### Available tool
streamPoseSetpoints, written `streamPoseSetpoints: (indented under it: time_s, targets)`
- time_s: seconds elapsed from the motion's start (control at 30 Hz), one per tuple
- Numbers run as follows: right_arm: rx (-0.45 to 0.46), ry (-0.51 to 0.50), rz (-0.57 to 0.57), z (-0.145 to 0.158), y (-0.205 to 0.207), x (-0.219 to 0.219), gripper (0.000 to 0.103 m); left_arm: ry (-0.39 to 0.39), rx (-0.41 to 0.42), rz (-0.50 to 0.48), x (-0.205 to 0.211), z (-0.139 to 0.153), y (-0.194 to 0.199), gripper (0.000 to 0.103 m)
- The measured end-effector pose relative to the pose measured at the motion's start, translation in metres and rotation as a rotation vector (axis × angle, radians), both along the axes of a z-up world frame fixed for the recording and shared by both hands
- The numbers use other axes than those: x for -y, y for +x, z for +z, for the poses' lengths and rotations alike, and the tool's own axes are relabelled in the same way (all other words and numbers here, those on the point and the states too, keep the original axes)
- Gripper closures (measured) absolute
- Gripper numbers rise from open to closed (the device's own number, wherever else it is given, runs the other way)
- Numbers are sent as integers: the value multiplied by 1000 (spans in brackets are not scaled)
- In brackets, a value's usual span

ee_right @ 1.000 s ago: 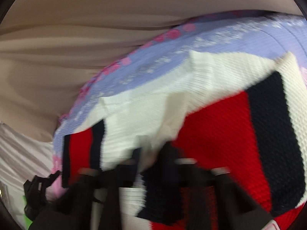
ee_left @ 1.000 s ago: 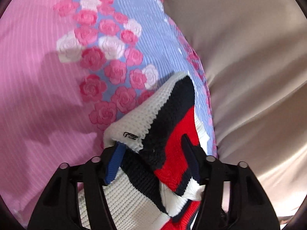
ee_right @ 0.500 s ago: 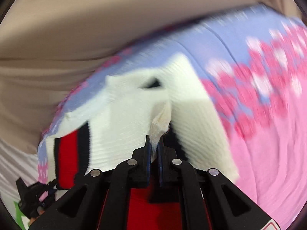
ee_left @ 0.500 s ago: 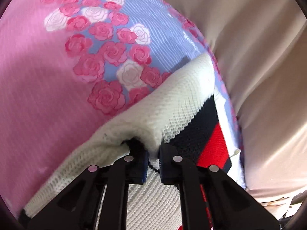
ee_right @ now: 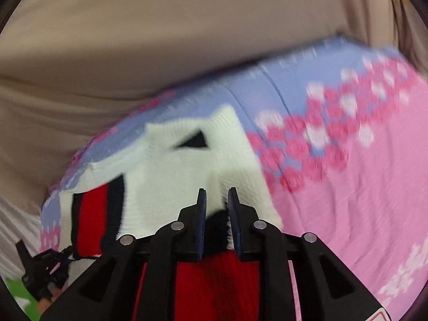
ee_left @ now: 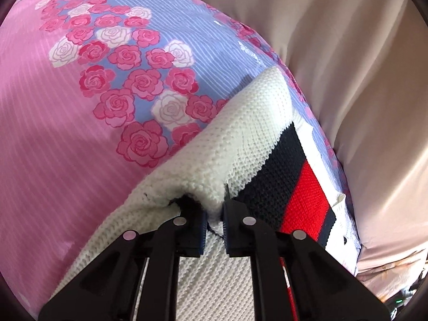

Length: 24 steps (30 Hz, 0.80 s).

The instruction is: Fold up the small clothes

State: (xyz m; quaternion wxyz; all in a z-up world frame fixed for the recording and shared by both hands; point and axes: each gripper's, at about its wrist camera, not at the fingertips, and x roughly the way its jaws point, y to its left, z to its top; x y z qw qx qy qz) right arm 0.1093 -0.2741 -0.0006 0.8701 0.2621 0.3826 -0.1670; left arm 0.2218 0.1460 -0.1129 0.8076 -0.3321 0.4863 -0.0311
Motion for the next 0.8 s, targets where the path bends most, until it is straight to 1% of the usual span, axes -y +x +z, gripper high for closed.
streamPoseSetpoints:
  time_s: [0.03,0.07,0.1,0.17,0.2,0.23,0.27,0.3,0.37,0.5,0.53,0.57,0.6,0.63,0.67,0.7,0.77,0.8]
  targets:
    - [16,6,62,9,11,-12,78,-4,4,-2,-1,-1,0,93]
    - [18,42,173,18,36,-32,78,-8,9,-6,-1,-2,0,93]
    - [20,72,254,22,54,-47,75,-10,11,-9,-1,-2,0,93]
    - [44,139,503,28,111,-99,63,-15,8,-16,-2,-2,0,93]
    - [46,144,599,27,135,-124,56,-19,3,-23,-3,-2,0,93]
    - [32,130,673,25,158,-145,52,-20,0,-31,-4,-2,1,93]
    - [12,106,724,21,174,-163,49,-14,0,-44,-4,-1,3,93]
    - [-32,46,787,12,200,-188,46,-4,0,-57,-3,-1,4,93]
    - [-96,-61,863,-4,237,-222,46,6,3,-76,-2,0,5,93]
    - [-165,-106,990,-32,276,-253,45,-13,9,-79,-4,-2,5,93]
    - [-181,-116,1000,-40,283,-255,45,-16,10,-78,-4,-2,5,93]
    - [-199,-128,1007,-47,290,-260,50,-19,12,-79,-5,-3,5,93]
    - [-205,-131,1011,-51,289,-259,83,-21,16,-81,-5,-3,4,93]
    - [-213,-143,1004,-54,292,-259,99,-18,19,-83,-5,-3,3,93]
    - [-221,-147,979,-54,295,-256,99,-12,22,-86,-5,-3,1,94]
    - [-203,-138,954,-52,299,-253,100,-1,27,-91,-4,-3,-1,94]
    - [-183,-158,919,-48,308,-254,100,8,38,-99,-3,-3,-5,94]
    - [-192,-164,910,-51,312,-256,100,12,41,-103,-3,-3,-7,94]
